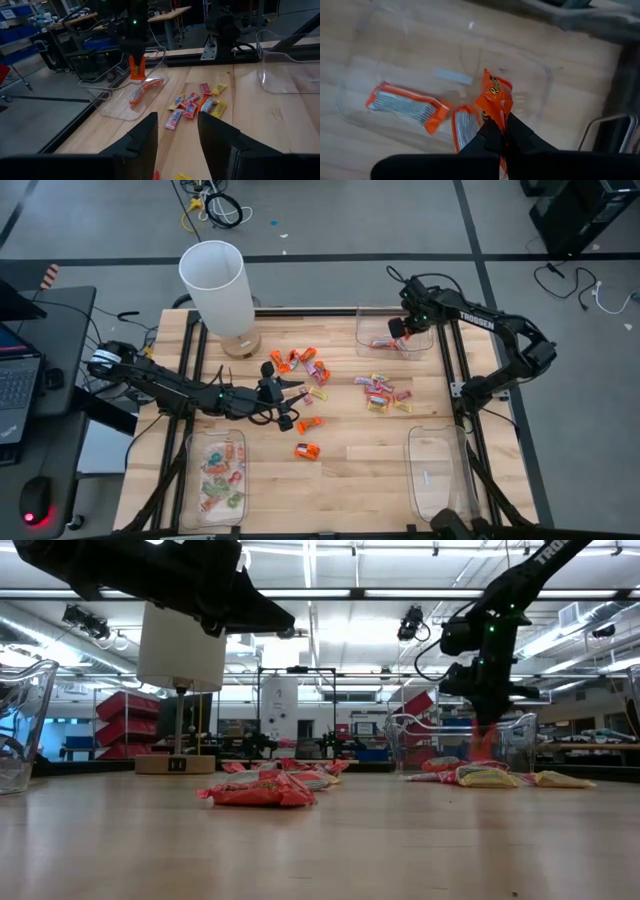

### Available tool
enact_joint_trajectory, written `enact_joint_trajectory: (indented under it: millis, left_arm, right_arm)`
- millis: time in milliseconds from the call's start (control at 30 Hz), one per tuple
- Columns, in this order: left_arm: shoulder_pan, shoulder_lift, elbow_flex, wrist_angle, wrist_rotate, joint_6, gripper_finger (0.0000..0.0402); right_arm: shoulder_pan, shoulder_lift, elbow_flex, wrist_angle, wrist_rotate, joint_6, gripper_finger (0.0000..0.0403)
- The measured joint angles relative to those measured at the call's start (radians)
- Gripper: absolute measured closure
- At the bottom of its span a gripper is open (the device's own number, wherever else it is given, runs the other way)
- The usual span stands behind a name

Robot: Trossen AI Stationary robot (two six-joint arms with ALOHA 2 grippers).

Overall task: Sort candy
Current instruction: Put the small orange chocolate bar into the top right transparent bin, then put the large orange chocolate bar into the top right transparent bin

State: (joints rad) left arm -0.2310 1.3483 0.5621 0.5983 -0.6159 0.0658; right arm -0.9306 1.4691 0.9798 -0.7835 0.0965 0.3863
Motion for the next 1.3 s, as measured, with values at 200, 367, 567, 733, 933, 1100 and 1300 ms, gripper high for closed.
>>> enact_joint_trajectory:
  millis: [200,367,567,733,933,1100,1300]
  left_arm:
    - [0.000,0.000,0.000,-0.003,0.000,0.000,0.0259]
    - [0.000,0.000,0.000,-0.003,0.000,0.000,0.0259]
    - [0.000,0.000,0.000,-0.003,0.000,-0.015,0.0259]
    - [0.000,0.000,0.000,-0.003,0.000,-0.023,0.0259]
    - [0.000,0.000,0.000,0.000,0.000,-0.027,0.0259]
    - [0.000,0.000,0.000,0.000,0.000,-0.027,0.0259]
    - [0.000,0.000,0.000,0.000,0.000,-0.028,0.0259]
  right_arm:
    - [-0.004,0.001,0.000,0.039,-0.006,0.006,0.0399]
    - [-0.003,0.001,0.000,0.047,-0.009,0.021,0.0385]
    - [-0.005,0.001,0.000,0.004,0.032,0.014,0.0358]
    - [-0.009,0.001,0.000,-0.038,0.045,0.010,0.0338]
    - [-0.007,-0.003,0.000,-0.049,0.057,-0.005,0.0331]
    - [0.023,-0.058,0.000,-0.048,0.059,-0.022,0.0333]
    - [0.084,-0.184,0.000,-0.040,0.059,-0.023,0.0334]
